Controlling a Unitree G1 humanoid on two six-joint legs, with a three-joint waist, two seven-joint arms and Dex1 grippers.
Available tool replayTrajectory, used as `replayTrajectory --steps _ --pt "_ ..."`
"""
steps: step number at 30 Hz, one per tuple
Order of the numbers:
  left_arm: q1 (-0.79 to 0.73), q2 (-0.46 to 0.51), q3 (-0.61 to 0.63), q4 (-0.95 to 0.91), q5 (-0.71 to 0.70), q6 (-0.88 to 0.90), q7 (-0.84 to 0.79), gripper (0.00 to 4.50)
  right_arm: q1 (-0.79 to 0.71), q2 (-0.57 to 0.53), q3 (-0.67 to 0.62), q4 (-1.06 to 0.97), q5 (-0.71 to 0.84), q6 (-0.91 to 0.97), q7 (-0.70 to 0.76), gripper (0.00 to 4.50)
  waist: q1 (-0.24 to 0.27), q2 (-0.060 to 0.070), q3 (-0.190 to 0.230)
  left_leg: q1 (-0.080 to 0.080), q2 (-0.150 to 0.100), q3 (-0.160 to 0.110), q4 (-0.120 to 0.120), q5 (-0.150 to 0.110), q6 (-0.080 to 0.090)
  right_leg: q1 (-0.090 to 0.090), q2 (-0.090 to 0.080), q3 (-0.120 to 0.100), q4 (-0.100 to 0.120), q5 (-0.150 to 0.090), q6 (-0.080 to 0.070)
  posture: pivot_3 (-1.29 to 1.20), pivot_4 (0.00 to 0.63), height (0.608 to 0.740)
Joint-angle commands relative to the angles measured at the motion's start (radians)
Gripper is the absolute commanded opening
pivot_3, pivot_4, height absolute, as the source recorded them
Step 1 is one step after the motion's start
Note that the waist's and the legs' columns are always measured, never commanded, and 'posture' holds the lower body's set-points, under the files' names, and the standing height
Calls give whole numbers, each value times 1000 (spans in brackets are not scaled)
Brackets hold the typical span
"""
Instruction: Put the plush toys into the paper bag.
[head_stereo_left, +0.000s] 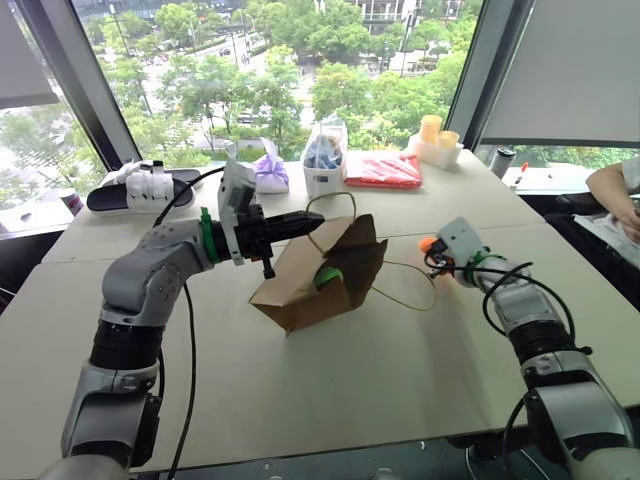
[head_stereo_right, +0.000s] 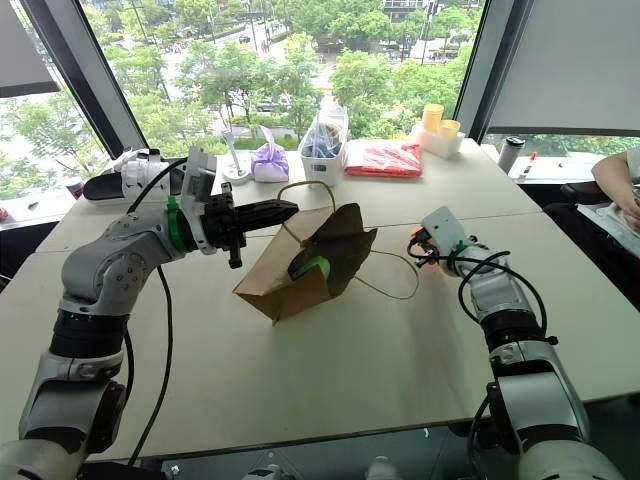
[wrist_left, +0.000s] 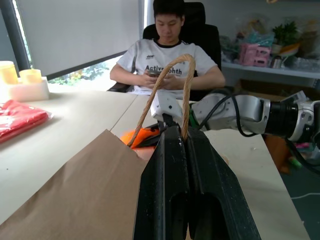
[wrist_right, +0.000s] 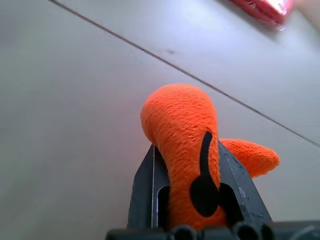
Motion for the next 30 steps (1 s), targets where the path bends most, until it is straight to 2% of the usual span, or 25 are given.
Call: replayTrajectory --steps 1,4,6,9,11,13,15,23,30 --pt "-30 3 10 2 3 -31 -12 0 -38 -51 -157 -297 131 198 6 5 -1 0 0 0 0 0 0 0 0 0 0 0 0 0 0 0 150 740" --pt "-29 0 16 19 11 -48 -9 0 -31 -51 -198 -558 250 395 57 5 -2 0 0 0 0 0 -1 0 0 -1 0 0 0 0 0 0 150 740" --pt "-29 1 18 31 19 -59 -7 0 -17 -13 -206 -751 362 542 73 5 -5 0 0 0 1 0 -1 -2 4 -1 0 0 0 0 0 0 150 740" --pt "-31 -2 20 40 20 -66 -3 0 24 40 -156 -953 435 687 49 5 -6 0 0 1 1 -1 -1 -4 7 -1 1 0 1 0 0 0 150 740" --pt "-38 -7 26 47 21 -69 8 0 66 74 -87 -1026 431 713 22 5 1 0 0 1 1 -1 0 -4 7 0 1 0 1 0 0 0 150 740" --pt "-47 -13 33 50 19 -72 25 0 128 85 31 -1035 370 676 3 5 8 0 0 0 0 -1 1 -4 7 0 0 0 1 0 0 0 150 740" --pt "-54 -18 45 48 6 -66 40 0 142 105 70 -1027 359 675 -16 5 10 0 0 0 0 -2 2 -4 7 1 0 0 0 0 0 0 150 740" --pt "-58 -23 58 33 -16 -52 63 0 71 139 205 -981 307 620 -3 5 -3 0 0 0 0 -1 1 -4 7 -1 0 0 1 0 0 0 150 740" --pt "-53 -29 61 14 -39 -33 73 0 -39 215 304 -792 266 507 76 5 -1 0 0 0 0 -1 1 -4 6 -2 0 0 1 0 0 0 150 740"
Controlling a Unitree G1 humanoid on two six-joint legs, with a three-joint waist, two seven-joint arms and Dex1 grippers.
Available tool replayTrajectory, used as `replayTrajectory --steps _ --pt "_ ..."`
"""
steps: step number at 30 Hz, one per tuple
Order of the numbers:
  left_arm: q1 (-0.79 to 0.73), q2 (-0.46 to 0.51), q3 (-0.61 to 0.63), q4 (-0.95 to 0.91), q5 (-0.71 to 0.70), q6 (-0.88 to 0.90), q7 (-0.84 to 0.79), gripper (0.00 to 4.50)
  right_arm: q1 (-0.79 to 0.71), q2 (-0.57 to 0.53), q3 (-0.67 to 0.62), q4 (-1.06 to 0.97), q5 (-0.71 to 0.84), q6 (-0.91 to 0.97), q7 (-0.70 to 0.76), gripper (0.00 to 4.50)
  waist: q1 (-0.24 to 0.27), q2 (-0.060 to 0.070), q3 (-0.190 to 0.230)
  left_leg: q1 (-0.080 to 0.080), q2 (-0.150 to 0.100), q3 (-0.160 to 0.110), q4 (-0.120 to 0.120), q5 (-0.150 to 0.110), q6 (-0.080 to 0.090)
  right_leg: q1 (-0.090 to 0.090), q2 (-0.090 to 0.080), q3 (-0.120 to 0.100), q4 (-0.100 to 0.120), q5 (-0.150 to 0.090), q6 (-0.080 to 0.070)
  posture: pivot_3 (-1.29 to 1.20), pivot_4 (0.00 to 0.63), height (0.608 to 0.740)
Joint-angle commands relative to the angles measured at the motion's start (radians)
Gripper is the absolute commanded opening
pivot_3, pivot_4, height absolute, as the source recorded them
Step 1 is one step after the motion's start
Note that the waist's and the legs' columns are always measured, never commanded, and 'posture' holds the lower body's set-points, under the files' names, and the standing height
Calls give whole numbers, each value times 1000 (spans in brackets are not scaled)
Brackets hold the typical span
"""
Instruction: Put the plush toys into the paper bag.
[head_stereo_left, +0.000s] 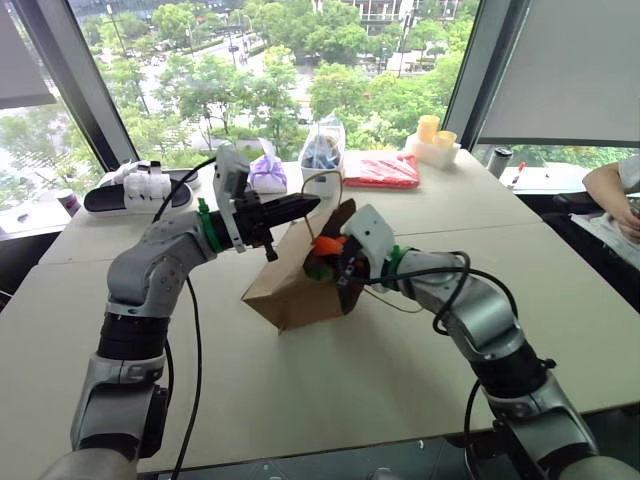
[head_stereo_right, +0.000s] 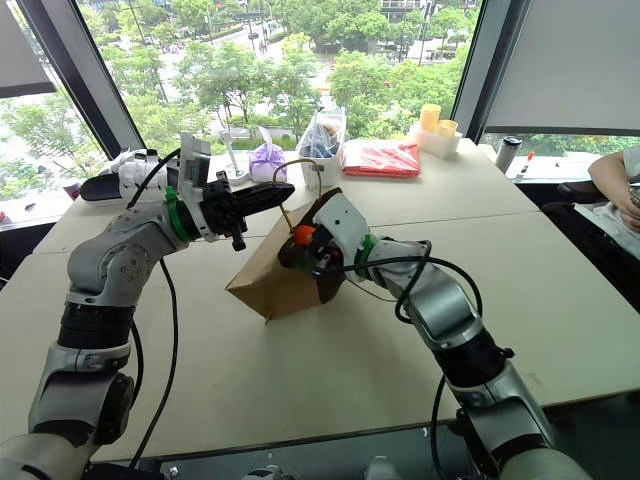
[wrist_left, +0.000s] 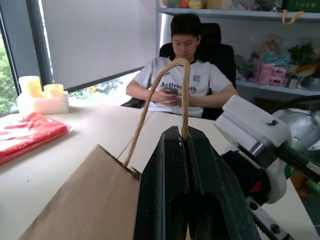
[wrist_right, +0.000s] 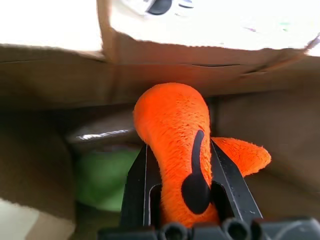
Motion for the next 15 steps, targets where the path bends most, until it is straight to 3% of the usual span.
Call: replayTrajectory --steps 1,4,8,12,15 --pt "-15 1 36 -42 -32 4 10 0 -58 34 34 86 -24 -90 49 5 2 0 0 0 0 0 0 0 0 0 0 0 0 0 0 0 150 740" --pt "-12 -1 41 -50 -42 10 20 0 -72 54 49 147 -48 -135 68 5 2 0 0 0 0 0 0 0 0 0 0 0 0 0 0 0 150 740" --pt "-5 2 56 -59 -53 23 33 0 -90 60 43 153 -57 -142 89 1907 1 0 0 0 0 0 0 0 0 0 0 0 0 0 0 0 150 740" --pt "5 15 74 -56 -59 33 47 0 -99 -10 22 59 -81 -111 113 3973 2 0 0 0 0 0 -1 0 0 -1 0 0 0 0 0 0 150 740" --pt "23 30 99 -56 -64 43 66 0 -120 -49 -98 -47 -24 -14 99 3973 2 0 0 0 0 0 -1 0 0 -1 0 0 0 0 0 0 150 740"
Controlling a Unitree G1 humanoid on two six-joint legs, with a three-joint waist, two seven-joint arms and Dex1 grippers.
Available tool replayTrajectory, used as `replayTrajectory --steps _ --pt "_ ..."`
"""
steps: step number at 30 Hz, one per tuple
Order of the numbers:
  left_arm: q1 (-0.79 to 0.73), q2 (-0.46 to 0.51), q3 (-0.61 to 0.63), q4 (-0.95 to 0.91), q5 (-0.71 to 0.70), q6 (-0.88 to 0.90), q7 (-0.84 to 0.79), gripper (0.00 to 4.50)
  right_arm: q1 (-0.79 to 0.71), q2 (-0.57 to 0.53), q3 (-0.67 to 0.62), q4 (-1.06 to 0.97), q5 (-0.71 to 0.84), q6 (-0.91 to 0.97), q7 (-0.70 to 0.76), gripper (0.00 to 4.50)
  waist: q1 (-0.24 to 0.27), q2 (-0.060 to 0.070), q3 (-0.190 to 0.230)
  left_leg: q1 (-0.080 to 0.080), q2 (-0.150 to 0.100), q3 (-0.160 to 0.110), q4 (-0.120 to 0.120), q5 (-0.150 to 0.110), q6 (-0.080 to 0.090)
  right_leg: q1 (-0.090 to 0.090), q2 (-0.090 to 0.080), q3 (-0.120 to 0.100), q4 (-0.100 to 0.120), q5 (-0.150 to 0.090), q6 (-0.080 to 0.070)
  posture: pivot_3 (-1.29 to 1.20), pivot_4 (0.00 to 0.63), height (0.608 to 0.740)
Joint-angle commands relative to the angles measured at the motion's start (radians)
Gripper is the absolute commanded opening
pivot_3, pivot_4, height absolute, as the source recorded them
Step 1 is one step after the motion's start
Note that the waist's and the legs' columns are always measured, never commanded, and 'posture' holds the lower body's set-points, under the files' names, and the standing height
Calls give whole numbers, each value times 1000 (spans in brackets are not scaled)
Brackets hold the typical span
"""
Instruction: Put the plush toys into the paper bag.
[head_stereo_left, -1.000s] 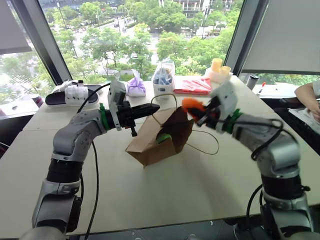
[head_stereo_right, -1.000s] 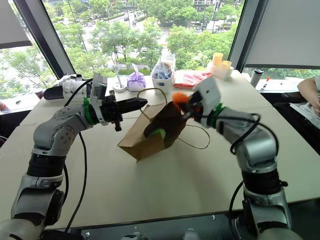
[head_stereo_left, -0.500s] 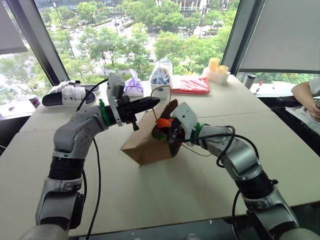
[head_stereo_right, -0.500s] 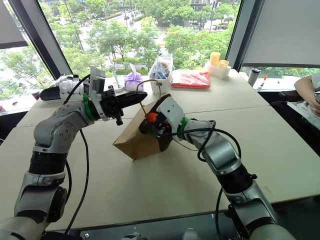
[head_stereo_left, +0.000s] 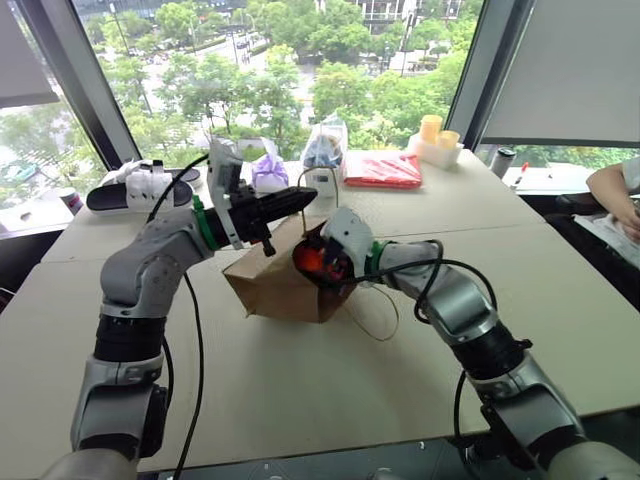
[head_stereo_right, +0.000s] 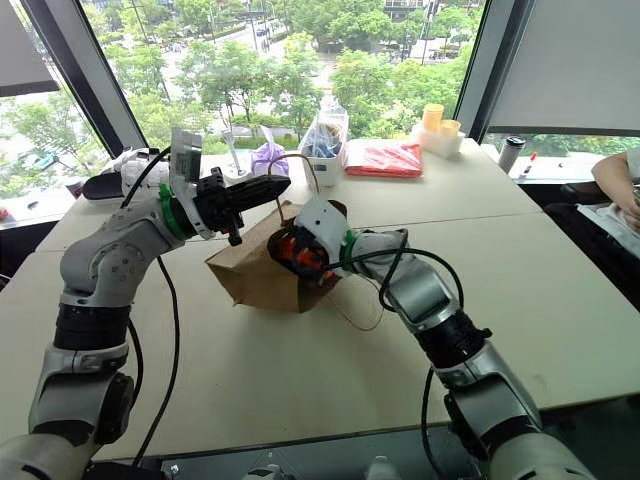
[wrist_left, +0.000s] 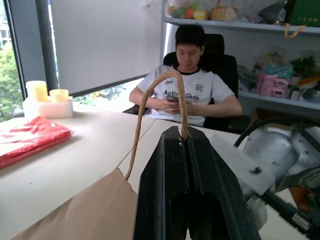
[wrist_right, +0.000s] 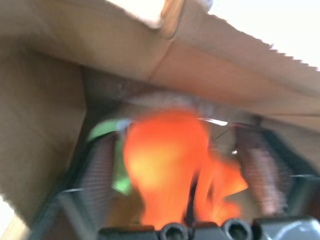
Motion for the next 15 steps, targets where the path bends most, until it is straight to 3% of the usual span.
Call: replayTrajectory --steps 1,8,12,15 --pt "12 26 51 -30 -19 -1 16 0 -51 -61 -147 -152 48 81 1 3973 0 0 0 0 0 0 0 0 0 0 0 0 0 0 0 0 150 740" --pt "21 23 58 -36 -30 -1 31 0 132 -222 -381 -295 151 263 13 3973 8 -1 0 0 0 -1 0 0 1 3 0 -1 -3 0 0 0 150 740" --pt "9 19 53 -25 -29 -7 30 0 325 -218 -398 -286 151 253 -16 3973 3 -1 0 0 0 0 0 0 1 3 0 -1 -2 0 0 0 150 740" --pt "1 19 50 -20 -29 -8 25 0 383 -217 -352 -264 126 214 -36 3973 0 0 0 1 0 1 0 0 1 2 0 0 -2 0 0 0 150 740"
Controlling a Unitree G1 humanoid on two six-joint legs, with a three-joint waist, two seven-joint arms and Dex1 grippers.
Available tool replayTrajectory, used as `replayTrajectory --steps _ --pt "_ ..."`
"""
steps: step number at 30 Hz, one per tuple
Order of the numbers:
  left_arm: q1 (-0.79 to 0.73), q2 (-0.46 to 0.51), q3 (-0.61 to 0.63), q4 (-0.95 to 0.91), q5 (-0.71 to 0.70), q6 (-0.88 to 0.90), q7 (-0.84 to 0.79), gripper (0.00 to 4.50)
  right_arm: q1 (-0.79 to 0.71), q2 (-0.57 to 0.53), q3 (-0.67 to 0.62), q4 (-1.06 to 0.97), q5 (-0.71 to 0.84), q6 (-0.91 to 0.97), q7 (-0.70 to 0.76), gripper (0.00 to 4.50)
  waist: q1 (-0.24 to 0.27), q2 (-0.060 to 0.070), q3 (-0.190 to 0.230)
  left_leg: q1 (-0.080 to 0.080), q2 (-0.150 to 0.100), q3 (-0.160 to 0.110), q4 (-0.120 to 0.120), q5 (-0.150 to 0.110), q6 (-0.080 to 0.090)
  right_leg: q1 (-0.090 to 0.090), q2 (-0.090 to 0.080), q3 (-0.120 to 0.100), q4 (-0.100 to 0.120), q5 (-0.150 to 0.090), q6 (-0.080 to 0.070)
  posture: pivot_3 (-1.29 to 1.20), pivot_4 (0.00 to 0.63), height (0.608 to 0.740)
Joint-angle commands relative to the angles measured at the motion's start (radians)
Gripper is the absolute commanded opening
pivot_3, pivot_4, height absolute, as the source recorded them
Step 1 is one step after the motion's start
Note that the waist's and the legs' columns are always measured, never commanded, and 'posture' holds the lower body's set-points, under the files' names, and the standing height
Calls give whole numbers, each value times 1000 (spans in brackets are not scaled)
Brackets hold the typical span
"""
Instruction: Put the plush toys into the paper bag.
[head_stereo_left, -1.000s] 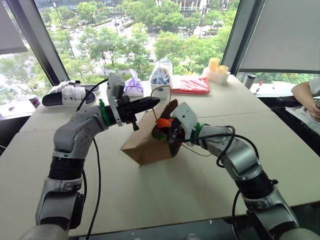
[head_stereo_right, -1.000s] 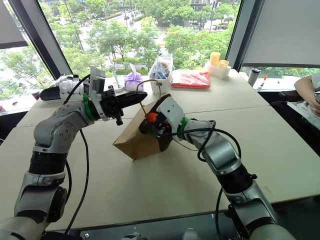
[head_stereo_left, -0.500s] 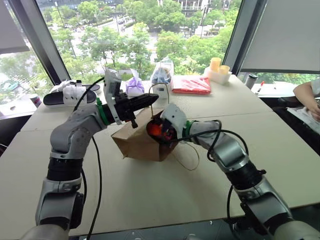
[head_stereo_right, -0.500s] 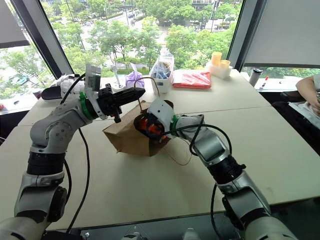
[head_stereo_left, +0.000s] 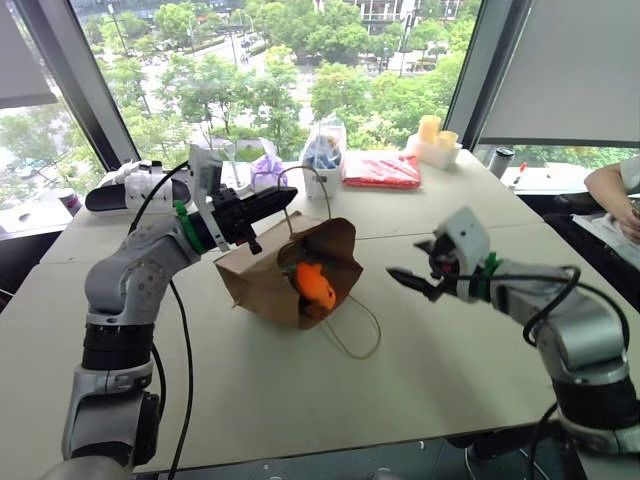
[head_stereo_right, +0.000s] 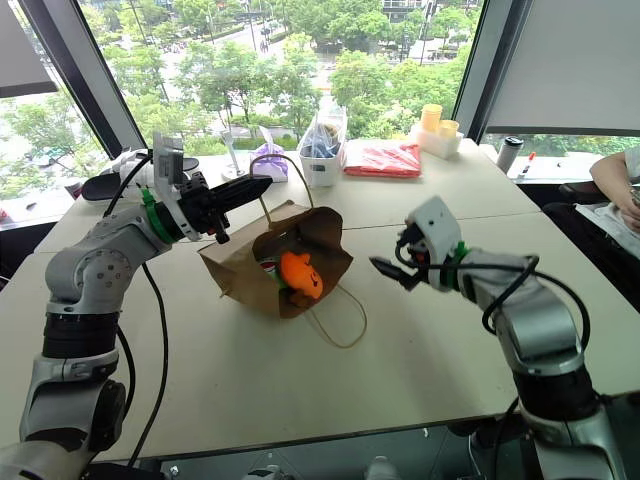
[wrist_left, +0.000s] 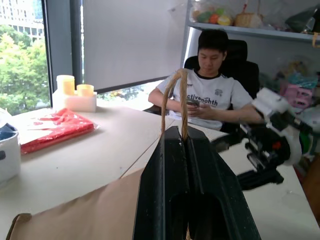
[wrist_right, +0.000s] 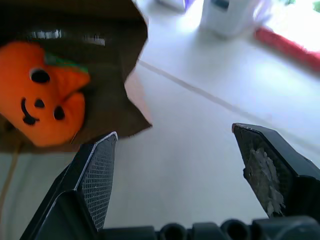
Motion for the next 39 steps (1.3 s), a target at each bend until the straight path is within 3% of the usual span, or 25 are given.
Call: replayTrajectory --steps 1,11,18,20,26,27,30,36,39 --pt "-34 7 10 -17 -11 -12 -10 0 -5 18 16 3 -13 -32 -39 3973 -2 0 0 0 0 0 0 0 0 0 0 0 0 0 0 0 150 740" --pt "-38 9 6 -23 -3 -13 -14 0 40 107 136 17 3 -20 -85 3973 5 0 0 0 0 -1 1 0 0 0 0 0 0 0 0 0 150 740" --pt "-40 6 8 -28 -6 -13 -8 0 52 148 206 164 -37 -126 -92 3973 4 0 0 0 0 -1 1 0 0 0 0 0 0 0 0 0 150 740" --pt "-40 7 10 -30 -8 -12 -6 0 49 156 199 181 -36 -140 -91 3199 3 0 0 0 0 -1 1 0 0 0 0 0 0 0 0 0 150 740" --pt "-38 6 15 -35 -16 -10 2 0 43 149 180 172 -23 -135 -75 226 3 0 0 0 0 -1 1 0 0 0 0 0 0 0 0 0 150 740" --pt "-38 6 15 -35 -17 -10 3 0 43 148 178 169 -23 -132 -74 41 4 0 0 0 0 -1 1 0 0 0 0 0 0 0 0 0 150 740" --pt "-40 5 18 -32 -20 -10 6 0 38 158 144 154 12 -104 -70 41 4 0 0 0 0 -1 1 0 0 0 0 0 0 0 0 0 150 740" --pt "-42 10 27 -27 -24 -10 10 0 -116 111 -133 9 236 117 -58 41 4 0 0 0 0 -1 1 0 0 0 0 0 0 0 0 0 150 740" --pt "-39 10 32 -4 -18 -16 11 0 -173 60 -197 -13 313 182 -30 41 6 0 0 0 0 -2 0 0 0 0 0 -1 0 0 0 0 150 740"
